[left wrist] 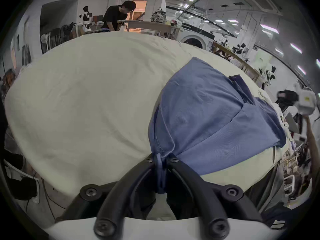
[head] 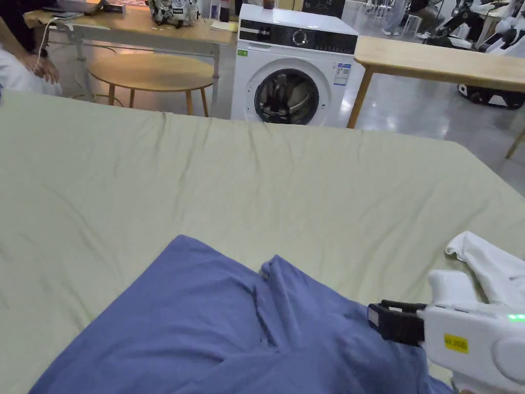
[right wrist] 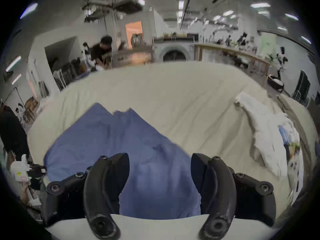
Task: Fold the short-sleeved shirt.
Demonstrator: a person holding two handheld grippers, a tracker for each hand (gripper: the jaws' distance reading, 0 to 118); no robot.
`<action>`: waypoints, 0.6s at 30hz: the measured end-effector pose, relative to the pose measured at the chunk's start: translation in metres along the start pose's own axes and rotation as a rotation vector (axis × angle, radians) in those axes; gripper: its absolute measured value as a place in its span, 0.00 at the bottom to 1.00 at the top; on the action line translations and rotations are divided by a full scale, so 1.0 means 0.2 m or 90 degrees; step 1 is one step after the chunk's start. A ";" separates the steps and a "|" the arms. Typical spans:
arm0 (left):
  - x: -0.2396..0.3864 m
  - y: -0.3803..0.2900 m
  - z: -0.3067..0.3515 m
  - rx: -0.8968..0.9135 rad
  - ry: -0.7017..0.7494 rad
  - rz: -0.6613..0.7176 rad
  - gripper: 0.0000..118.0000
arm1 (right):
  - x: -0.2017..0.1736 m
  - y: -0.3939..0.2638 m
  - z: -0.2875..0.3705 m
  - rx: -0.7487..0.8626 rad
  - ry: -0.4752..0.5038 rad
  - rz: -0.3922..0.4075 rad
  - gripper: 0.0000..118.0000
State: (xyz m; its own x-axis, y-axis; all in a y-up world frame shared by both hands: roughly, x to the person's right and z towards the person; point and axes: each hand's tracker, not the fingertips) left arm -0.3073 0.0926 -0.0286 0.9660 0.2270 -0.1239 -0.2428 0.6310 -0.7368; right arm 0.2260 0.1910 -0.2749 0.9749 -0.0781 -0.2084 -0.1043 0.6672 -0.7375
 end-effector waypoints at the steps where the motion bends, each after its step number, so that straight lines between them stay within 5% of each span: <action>1: 0.00 0.00 0.00 0.000 -0.002 0.003 0.02 | 0.03 0.07 -0.12 -0.038 -0.013 0.024 0.65; 6: 0.00 0.02 0.01 -0.003 -0.010 0.014 0.02 | 0.06 0.24 -0.56 -0.221 0.004 0.058 0.63; 9: 0.03 0.01 0.02 0.000 -0.007 0.018 0.02 | 0.02 0.21 -0.65 -0.275 -0.029 0.118 0.43; 11: 0.02 0.02 0.02 -0.004 -0.002 0.014 0.02 | -0.01 0.25 -0.57 -0.249 -0.017 0.109 0.00; 16: -0.02 0.05 0.10 0.026 -0.042 0.049 0.02 | -0.03 0.26 -0.30 -0.154 -0.003 0.105 0.00; 18: -0.05 0.11 0.21 0.073 -0.113 0.125 0.02 | -0.04 0.27 -0.12 -0.096 -0.005 0.102 0.00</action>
State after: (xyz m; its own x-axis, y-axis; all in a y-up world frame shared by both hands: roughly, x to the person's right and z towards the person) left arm -0.3253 0.1365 -0.0153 0.8713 0.4730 -0.1308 -0.4418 0.6400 -0.6287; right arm 0.2075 0.2111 -0.3285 0.9448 0.0256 -0.3266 -0.2858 0.5519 -0.7834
